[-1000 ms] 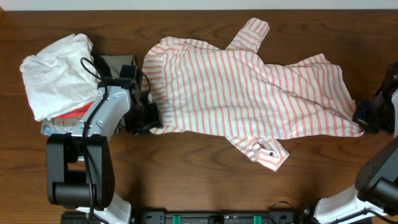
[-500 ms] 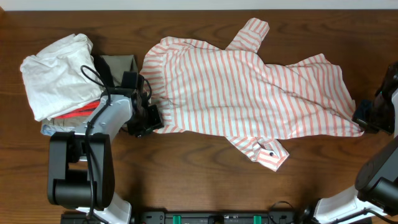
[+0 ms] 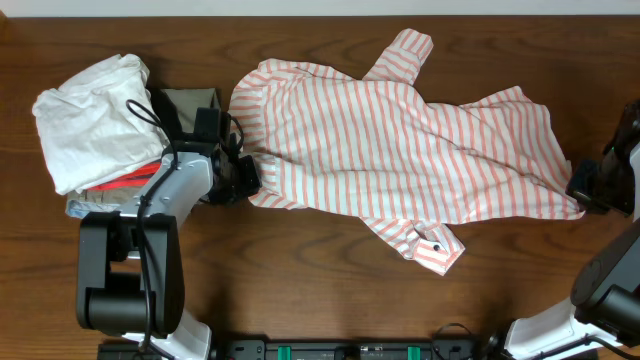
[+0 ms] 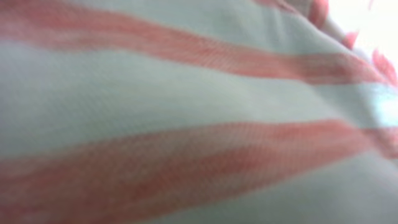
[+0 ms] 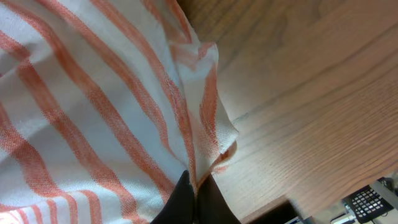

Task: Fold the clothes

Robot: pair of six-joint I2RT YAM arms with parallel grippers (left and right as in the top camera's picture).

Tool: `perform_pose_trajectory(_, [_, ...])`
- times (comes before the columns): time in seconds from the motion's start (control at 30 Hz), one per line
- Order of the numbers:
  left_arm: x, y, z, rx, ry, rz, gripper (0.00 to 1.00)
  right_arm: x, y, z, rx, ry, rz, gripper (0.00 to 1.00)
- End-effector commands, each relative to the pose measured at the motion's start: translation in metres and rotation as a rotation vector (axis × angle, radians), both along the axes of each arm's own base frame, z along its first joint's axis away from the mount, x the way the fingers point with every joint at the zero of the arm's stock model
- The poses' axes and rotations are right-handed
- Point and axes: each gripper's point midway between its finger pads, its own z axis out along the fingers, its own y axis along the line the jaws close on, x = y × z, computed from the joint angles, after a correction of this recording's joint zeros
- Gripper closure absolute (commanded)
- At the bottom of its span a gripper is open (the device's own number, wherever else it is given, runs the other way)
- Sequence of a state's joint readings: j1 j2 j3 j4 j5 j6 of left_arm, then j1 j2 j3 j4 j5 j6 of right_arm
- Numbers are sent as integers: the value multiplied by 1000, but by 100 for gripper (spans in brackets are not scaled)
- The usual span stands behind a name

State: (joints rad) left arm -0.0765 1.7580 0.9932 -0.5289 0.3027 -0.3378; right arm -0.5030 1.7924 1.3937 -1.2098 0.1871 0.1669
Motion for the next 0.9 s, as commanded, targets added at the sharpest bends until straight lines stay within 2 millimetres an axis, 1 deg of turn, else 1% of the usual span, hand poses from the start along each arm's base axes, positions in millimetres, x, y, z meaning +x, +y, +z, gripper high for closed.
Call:
perform_pose_trajectory(0.0, [1,3,0,16,-6,1,94,-2,-2,1,-5,-4,-4,99])
perform_pose_trajectory(0.13, [0,3,2,16,-8,-2,94,-2,-2,1,-5,-3,-4,99])
perform_pose_trajectory(0.23, [-3,3,14,18,-26,-24,94,0,0,1,9,-12,-4,99])
perform_pose_trajectory(0.3, [-8,4,32,18,-44,-25,94,3,5,0,41,-28,4,99])
perform_pose_trajectory(0.43, [-22,5,79,19,-135,-47,94,8,16,1,103,-62,40,99])
perform_pose_trajectory(0.57, [-29,7,132,19,-298,-42,94,9,15,7,89,-83,38,99])
perform_pose_trajectory(0.67, [-30,7,158,16,-399,-39,94,15,14,13,91,-132,34,99])
perform_pose_trajectory(0.73, [-27,11,171,34,-460,-29,94,22,16,18,102,-180,34,99])
perform_pose_trajectory(0.87, [-14,30,178,136,-521,22,94,36,15,25,99,-257,42,99])
